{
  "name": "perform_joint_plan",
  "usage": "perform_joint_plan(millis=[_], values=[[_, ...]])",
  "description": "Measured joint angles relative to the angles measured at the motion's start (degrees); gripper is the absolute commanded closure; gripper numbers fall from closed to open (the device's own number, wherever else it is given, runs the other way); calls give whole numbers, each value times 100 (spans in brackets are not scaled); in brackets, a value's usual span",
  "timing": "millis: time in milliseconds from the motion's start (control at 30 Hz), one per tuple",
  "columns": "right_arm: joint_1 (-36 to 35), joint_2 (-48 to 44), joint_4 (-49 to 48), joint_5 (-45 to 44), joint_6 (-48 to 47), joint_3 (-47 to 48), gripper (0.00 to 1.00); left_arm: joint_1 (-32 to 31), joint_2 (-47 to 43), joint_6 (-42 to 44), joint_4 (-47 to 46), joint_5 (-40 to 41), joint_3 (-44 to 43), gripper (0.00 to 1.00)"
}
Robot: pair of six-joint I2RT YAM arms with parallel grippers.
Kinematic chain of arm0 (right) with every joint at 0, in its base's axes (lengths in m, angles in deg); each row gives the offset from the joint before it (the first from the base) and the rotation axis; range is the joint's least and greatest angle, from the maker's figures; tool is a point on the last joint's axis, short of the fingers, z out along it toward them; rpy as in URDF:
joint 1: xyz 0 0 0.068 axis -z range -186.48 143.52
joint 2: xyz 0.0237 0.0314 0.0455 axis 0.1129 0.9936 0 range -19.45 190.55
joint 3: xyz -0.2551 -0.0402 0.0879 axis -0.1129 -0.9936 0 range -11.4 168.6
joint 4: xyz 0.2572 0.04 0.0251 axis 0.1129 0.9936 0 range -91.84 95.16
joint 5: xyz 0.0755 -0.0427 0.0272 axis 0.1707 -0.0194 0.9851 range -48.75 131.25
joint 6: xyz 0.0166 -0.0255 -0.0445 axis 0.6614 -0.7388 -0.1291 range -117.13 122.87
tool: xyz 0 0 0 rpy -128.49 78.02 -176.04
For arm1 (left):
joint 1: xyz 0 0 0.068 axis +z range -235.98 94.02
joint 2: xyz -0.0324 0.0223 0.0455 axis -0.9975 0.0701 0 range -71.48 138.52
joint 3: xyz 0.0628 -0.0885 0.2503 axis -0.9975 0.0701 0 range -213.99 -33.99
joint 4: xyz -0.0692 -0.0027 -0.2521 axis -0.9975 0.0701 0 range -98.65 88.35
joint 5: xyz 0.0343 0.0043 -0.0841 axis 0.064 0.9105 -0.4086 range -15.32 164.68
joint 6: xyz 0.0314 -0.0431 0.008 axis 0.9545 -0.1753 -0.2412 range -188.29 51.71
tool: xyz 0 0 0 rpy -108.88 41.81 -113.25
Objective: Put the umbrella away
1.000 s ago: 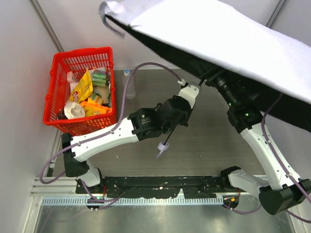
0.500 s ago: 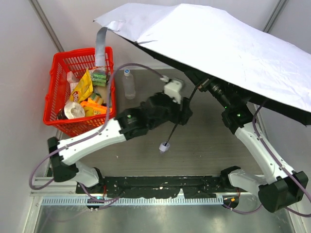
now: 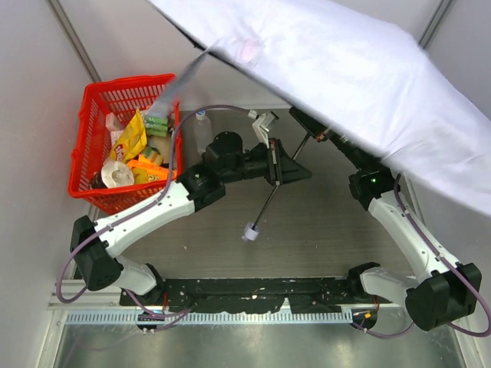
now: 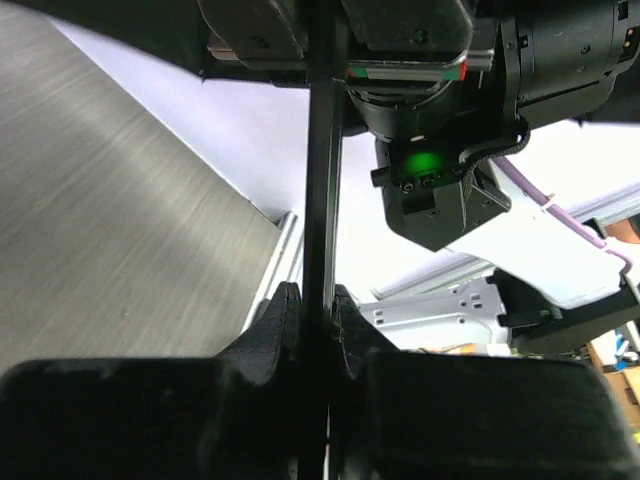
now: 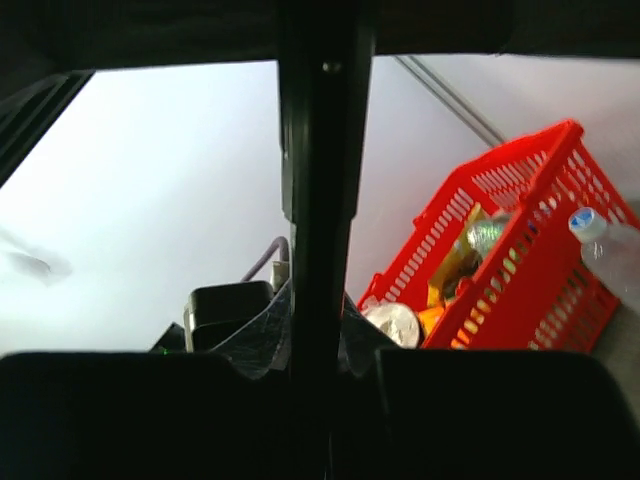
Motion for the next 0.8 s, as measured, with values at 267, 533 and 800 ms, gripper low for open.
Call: perform_joint_plan(millis=[267, 533, 800], values=[[-9, -389, 1397, -1244, -240, 170, 34, -236, -83, -37, 13, 592, 140, 100], [490, -22, 1051, -2035, 308, 282, 27, -286, -94, -267, -61, 968, 328, 100], [1290, 640, 413, -2028, 1226, 389, 30, -315, -94, -544, -302, 1056, 577, 100]])
